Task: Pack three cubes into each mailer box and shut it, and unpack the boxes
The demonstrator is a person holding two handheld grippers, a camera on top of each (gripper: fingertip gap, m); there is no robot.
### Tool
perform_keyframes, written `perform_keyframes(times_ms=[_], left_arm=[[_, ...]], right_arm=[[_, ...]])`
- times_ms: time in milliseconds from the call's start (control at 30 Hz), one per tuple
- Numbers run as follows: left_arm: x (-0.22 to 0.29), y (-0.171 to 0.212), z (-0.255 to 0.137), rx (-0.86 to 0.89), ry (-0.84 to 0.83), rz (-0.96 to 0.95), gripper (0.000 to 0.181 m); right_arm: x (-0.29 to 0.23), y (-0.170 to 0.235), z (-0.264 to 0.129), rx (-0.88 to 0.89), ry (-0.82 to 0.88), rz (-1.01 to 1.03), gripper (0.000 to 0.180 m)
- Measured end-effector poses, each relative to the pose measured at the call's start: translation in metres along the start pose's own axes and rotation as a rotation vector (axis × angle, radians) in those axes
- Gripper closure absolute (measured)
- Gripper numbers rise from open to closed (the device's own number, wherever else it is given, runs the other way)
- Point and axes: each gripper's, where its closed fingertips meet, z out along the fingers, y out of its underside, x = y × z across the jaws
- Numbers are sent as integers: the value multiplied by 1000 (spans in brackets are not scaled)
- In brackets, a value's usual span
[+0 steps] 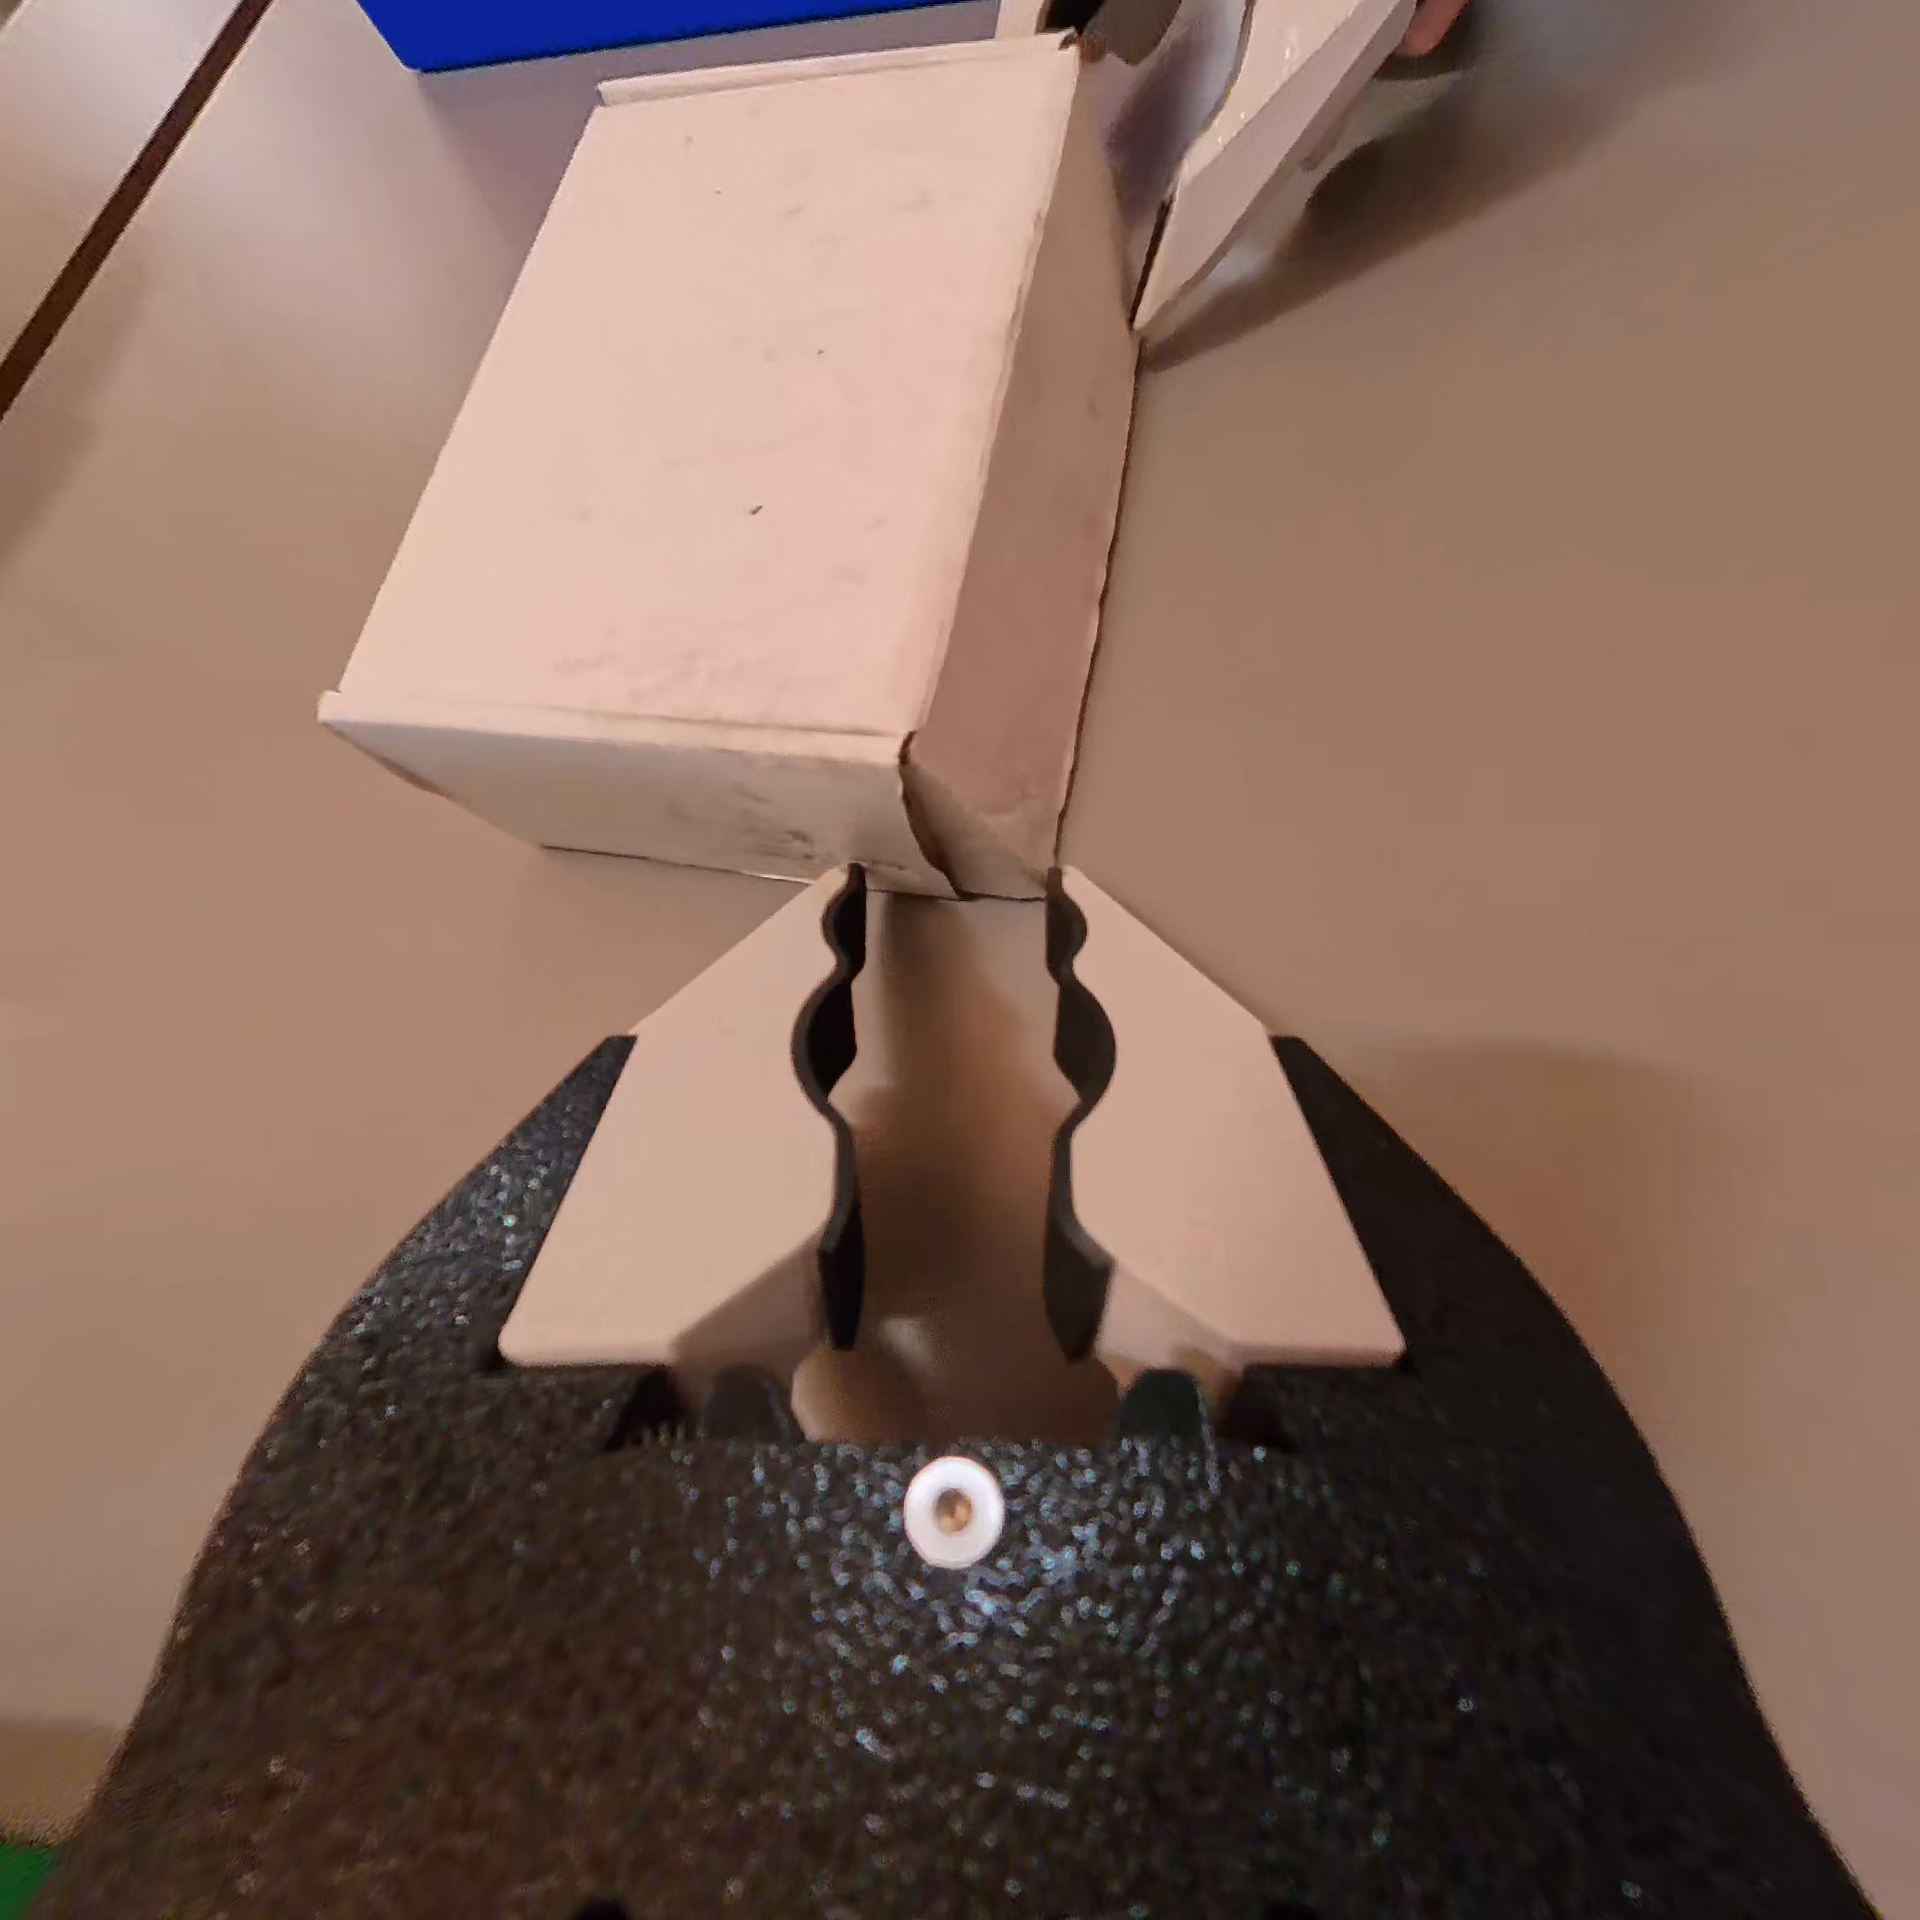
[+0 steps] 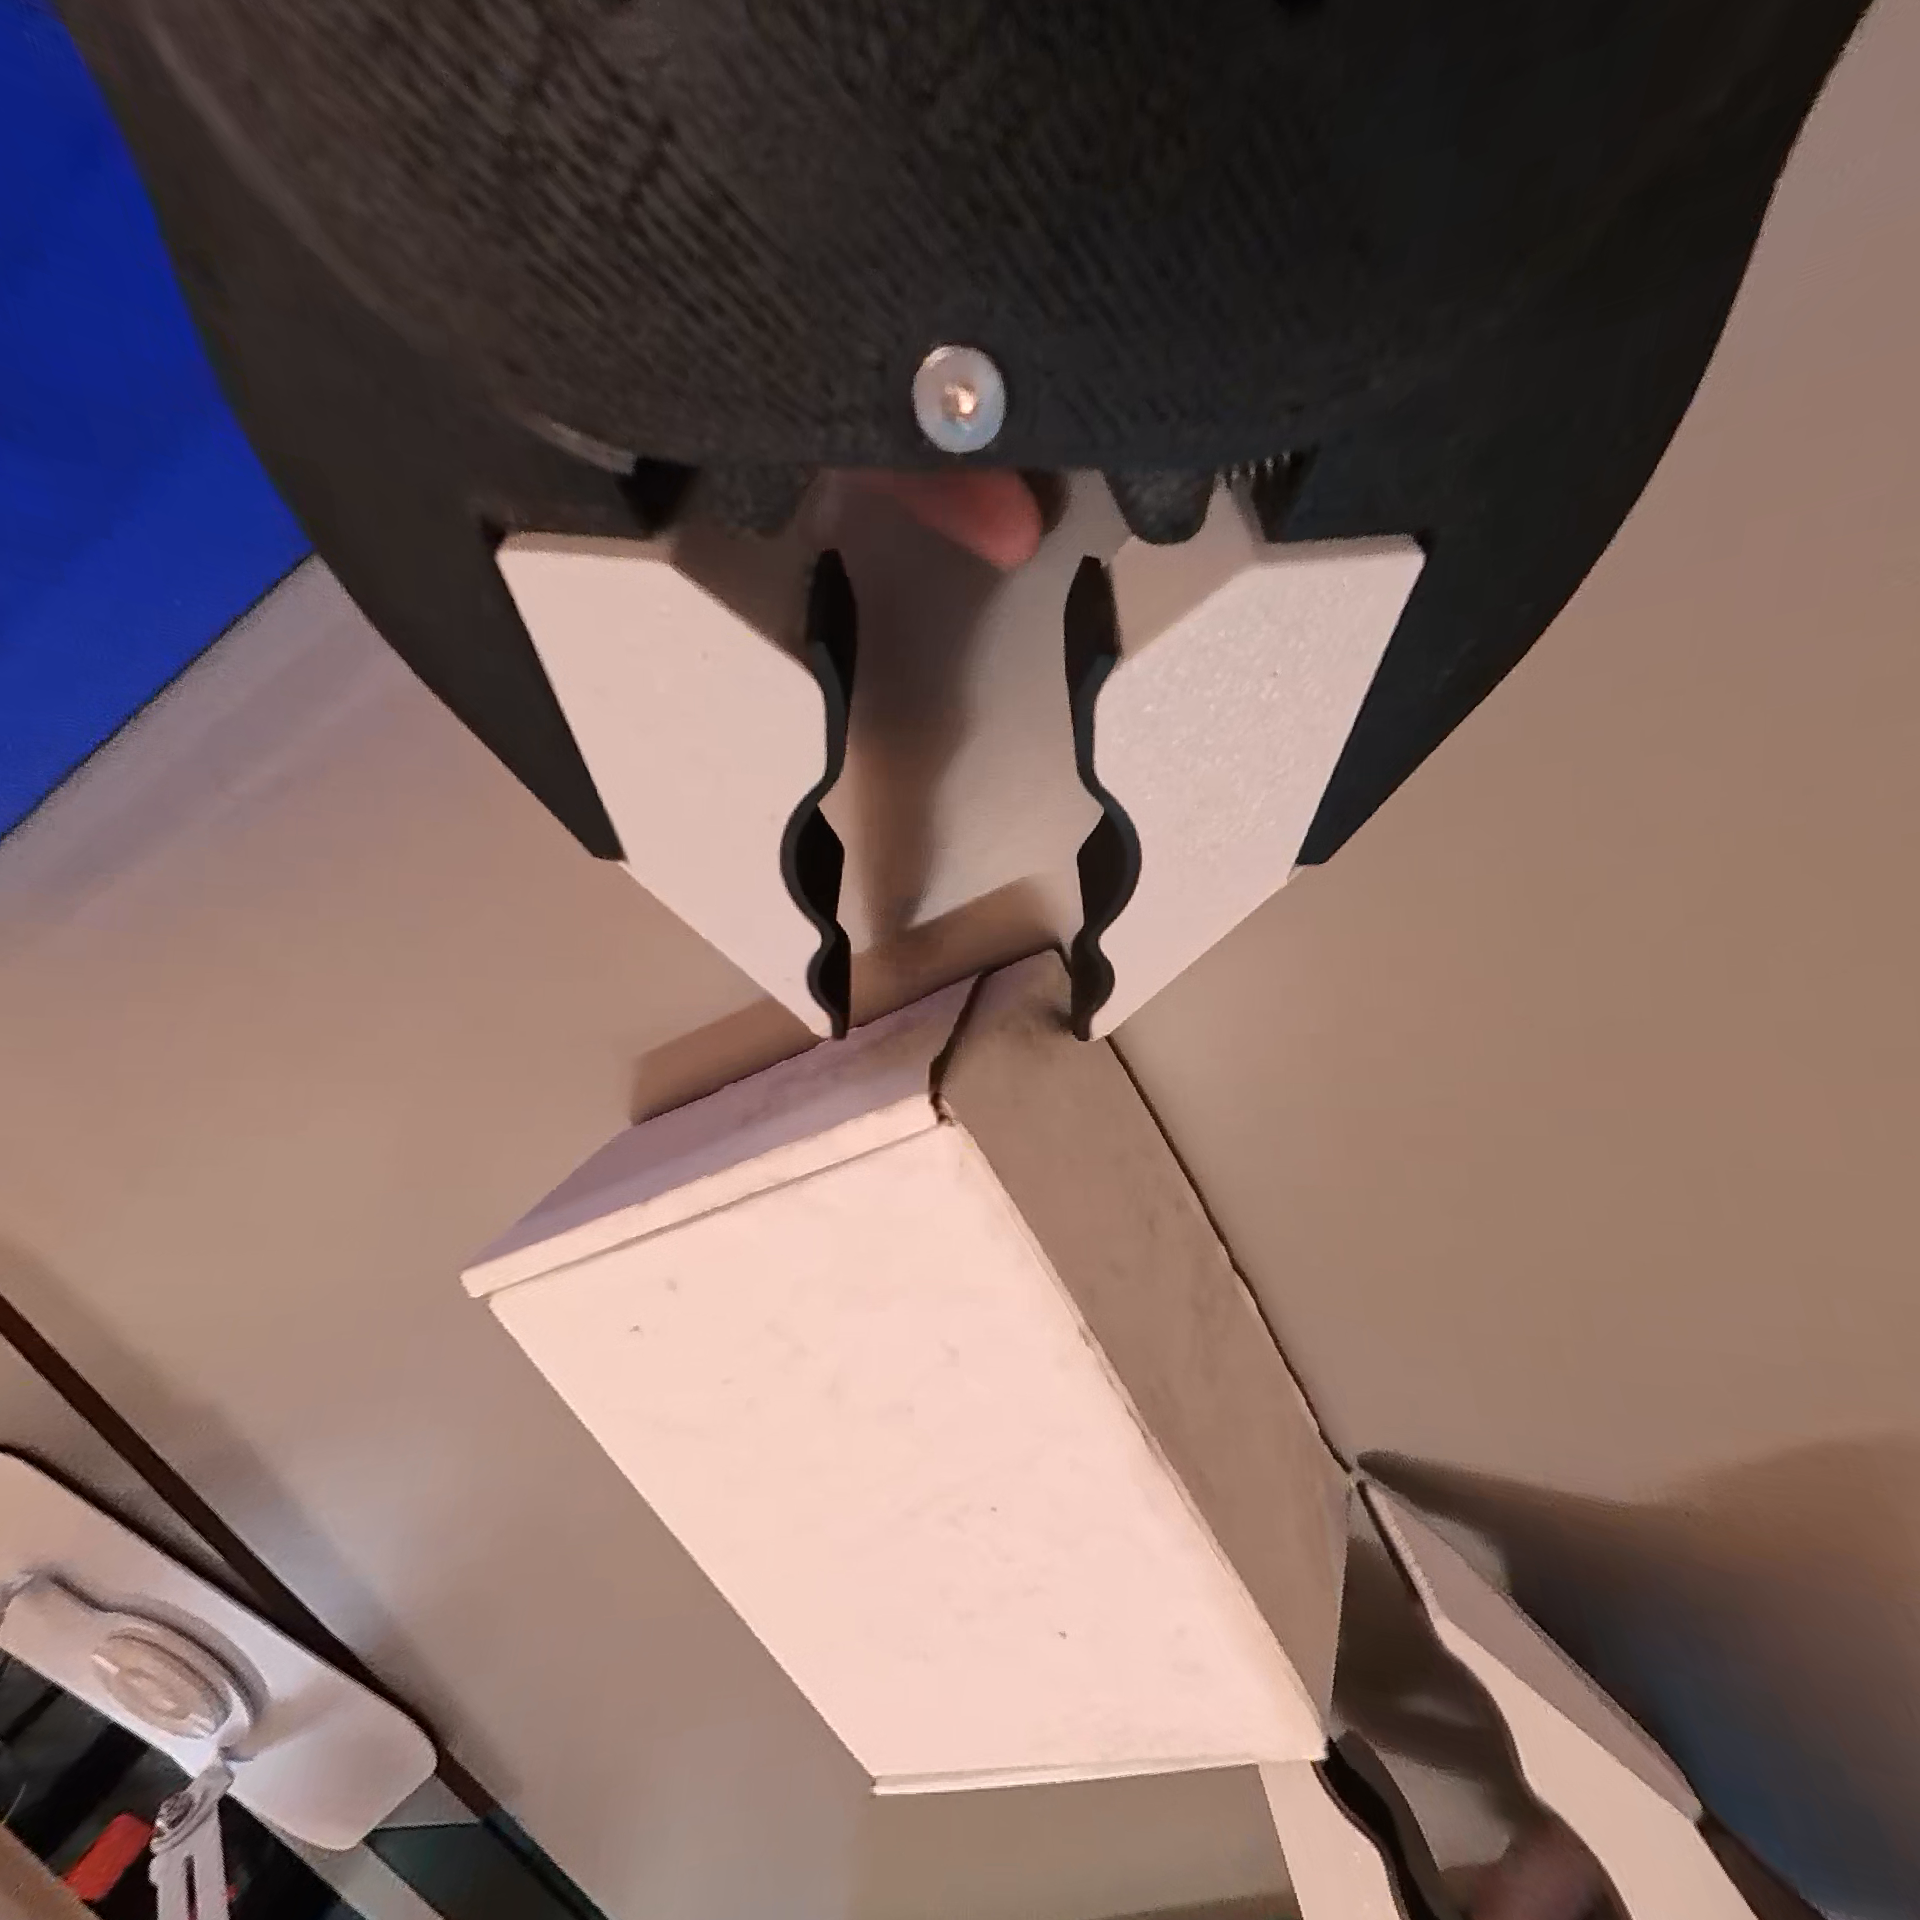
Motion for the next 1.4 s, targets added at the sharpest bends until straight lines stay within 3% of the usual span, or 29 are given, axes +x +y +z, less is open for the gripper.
perform_keyframes(times_ms=[600, 733, 800, 867, 933, 1100, 1300, 1400], left_arm=[[-18, -1, 8, -41, -183, 63, 161], [-20, -1, 7, -39, -185, 45, 145], [-22, 1, 4, -38, -192, 10, 133], [-20, 2, 2, -31, -174, -12, 122], [-18, 1, 4, -33, -149, -39, 122], [-16, -1, 12, -61, -120, -132, 143], [-12, -1, 0, -11, -119, -123, 178], [0, -9, -8, 46, -62, -111, 181]], right_arm=[[11, 1, 11, -47, -5, -2, 145], [17, 1, 10, -93, 54, -14, 143], [27, -7, -3, -136, 142, -58, 124], [32, -34, -19, -88, 179, -98, 137], [48, -69, -27, 1, 259, -139, 150], [85, -101, 16, -18, 389, -251, 180], [57, -121, 64, -29, 122, -328, 180], [53, -122, 75, -56, 30, -304, 180]])
